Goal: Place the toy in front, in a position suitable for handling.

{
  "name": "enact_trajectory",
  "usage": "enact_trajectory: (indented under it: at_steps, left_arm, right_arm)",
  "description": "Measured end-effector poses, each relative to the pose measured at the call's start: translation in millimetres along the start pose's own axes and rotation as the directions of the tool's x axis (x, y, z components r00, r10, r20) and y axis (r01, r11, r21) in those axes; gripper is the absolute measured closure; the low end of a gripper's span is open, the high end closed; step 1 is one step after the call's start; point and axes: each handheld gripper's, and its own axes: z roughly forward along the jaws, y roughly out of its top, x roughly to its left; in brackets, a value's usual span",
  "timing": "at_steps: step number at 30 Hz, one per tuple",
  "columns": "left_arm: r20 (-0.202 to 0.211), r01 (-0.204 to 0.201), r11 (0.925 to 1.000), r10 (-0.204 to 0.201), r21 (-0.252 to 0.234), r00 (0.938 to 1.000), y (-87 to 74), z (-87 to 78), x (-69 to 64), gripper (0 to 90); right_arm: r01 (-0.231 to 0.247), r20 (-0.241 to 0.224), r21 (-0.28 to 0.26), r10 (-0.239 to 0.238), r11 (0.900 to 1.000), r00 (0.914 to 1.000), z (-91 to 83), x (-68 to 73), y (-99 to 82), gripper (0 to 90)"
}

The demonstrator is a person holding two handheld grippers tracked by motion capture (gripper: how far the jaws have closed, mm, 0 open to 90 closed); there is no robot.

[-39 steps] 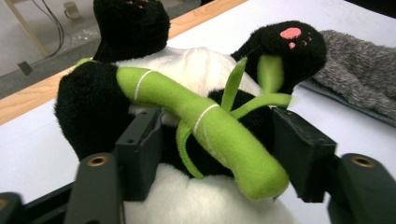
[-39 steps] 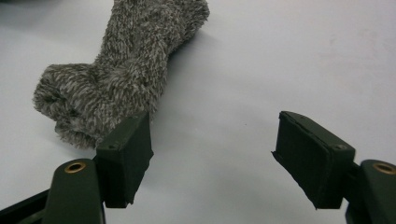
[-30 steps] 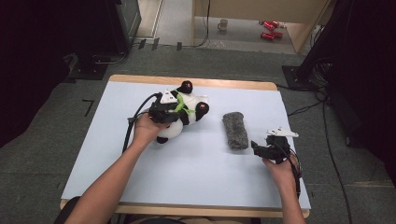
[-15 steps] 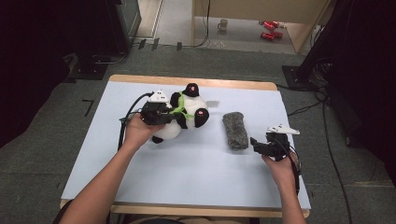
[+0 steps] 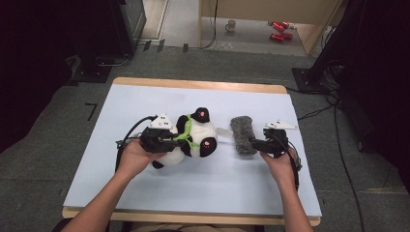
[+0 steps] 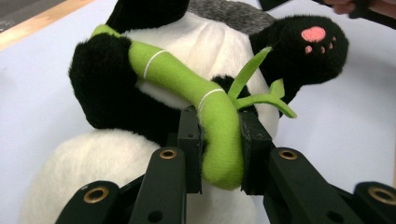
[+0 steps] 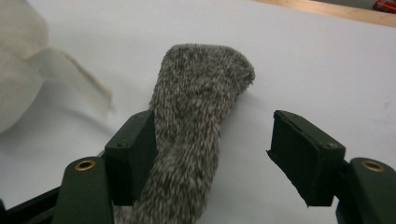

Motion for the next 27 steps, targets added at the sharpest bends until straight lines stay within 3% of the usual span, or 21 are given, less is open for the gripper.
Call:
enact_trajectory:
  at_steps: [4, 6, 10, 14, 20, 23, 27]
  left_arm:
    - [0.037, 0.023, 0.9997, -0.023, -0.011, 0.9991, -0.9, 5.1, -2.4, 75.0]
    - [0.052, 0.019, 0.9998, -0.019, 0.005, 0.9985, -2.7, 16.4, -6.3, 74.9]
    - [0.069, 0.020, 0.9998, -0.020, 0.002, 0.9974, -5.4, 27.1, -8.3, 73.5]
    - [0.089, 0.057, 0.9983, -0.056, -0.013, 0.9945, -7.3, 25.9, -3.7, 71.8]
    - [0.086, 0.036, 0.9990, -0.034, -0.027, 0.9957, -8.8, 26.4, -6.3, 63.4]
    - [0.087, 0.033, 0.9989, -0.030, -0.035, 0.9958, -9.3, 25.9, -6.0, 60.0]
    - [0.094, 0.034, 0.9986, -0.030, -0.041, 0.9951, -9.1, 24.5, -7.6, 50.5]
  right_arm:
    - [-0.002, 0.012, -0.007, 0.002, 1.0000, 0.9999, 9.1, -1.8, 4.6, 31.6]
    - [-0.020, 0.005, 0.013, 0.020, 0.9997, 0.9998, 21.3, -3.7, 6.7, 31.9]
    - [-0.007, 0.021, 0.051, 0.006, 0.9987, 0.9998, 36.3, -1.3, 7.1, 32.2]
    - [0.002, 0.038, 0.089, -0.006, 0.9960, 0.9993, 46.9, -0.6, 4.3, 32.1]
    - [0.000, 0.016, 0.131, -0.002, 0.9914, 0.9999, 59.9, 0.7, 0.2, 36.1]
    - [0.002, 0.010, 0.134, -0.003, 0.9910, 0.9999, 61.4, 1.1, 0.9, 41.6]
    - [-0.008, -0.040, 0.157, 0.015, 0.9876, 0.9991, 61.1, -0.5, 2.5, 56.2]
